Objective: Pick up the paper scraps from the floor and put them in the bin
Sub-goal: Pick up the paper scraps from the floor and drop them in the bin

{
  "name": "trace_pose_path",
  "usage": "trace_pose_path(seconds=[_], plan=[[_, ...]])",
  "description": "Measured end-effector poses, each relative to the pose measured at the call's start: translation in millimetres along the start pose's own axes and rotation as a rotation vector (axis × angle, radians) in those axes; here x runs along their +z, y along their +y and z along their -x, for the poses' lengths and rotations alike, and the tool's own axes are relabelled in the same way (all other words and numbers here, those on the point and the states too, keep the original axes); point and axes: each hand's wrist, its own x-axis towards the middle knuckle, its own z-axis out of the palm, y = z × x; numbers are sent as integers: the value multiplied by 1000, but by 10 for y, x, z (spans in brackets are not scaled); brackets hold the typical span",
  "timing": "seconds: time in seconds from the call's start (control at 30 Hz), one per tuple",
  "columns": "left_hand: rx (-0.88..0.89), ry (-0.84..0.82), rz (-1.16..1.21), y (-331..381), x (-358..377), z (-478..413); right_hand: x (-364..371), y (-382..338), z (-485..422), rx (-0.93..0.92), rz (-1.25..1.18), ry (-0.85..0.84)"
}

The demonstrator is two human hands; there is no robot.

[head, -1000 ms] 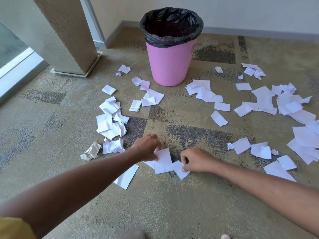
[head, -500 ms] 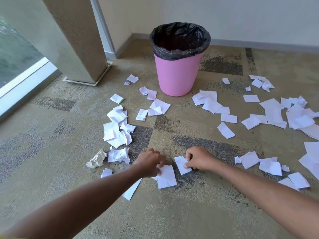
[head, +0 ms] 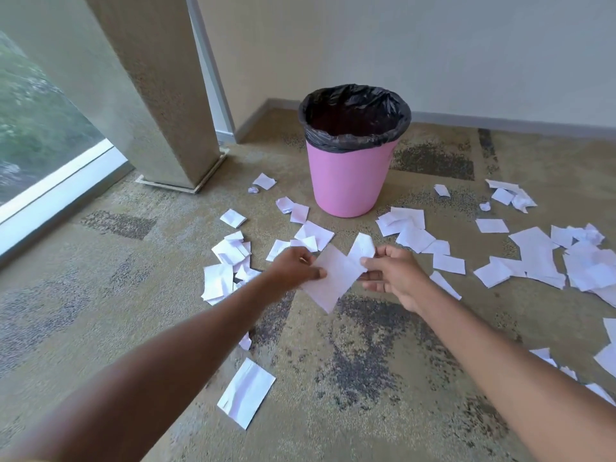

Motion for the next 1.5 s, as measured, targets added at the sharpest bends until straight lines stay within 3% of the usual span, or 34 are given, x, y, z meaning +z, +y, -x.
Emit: trace_pose_path(seconds=[0.2, 0.47, 0.77, 1.07, 1.3, 1.5], plan=[[99, 58, 220, 809, -389, -199, 1, -797, -25, -193, -343, 55], [182, 171, 381, 1725, -710, -388, 82, -1693, -176, -337, -549, 110], [208, 314, 562, 2200, -825, -829, 206, -2174, -543, -332, -589, 260], [134, 463, 690, 2269, -738, -1163, 252, -2239, -854, -333, -471, 312], [103, 457, 678, 2361, -627, -1210, 350, -2207, -904, -310, -415, 243], [196, 394, 704, 2380, -581, -1219, 354, -2231, -924, -334, -443, 262]])
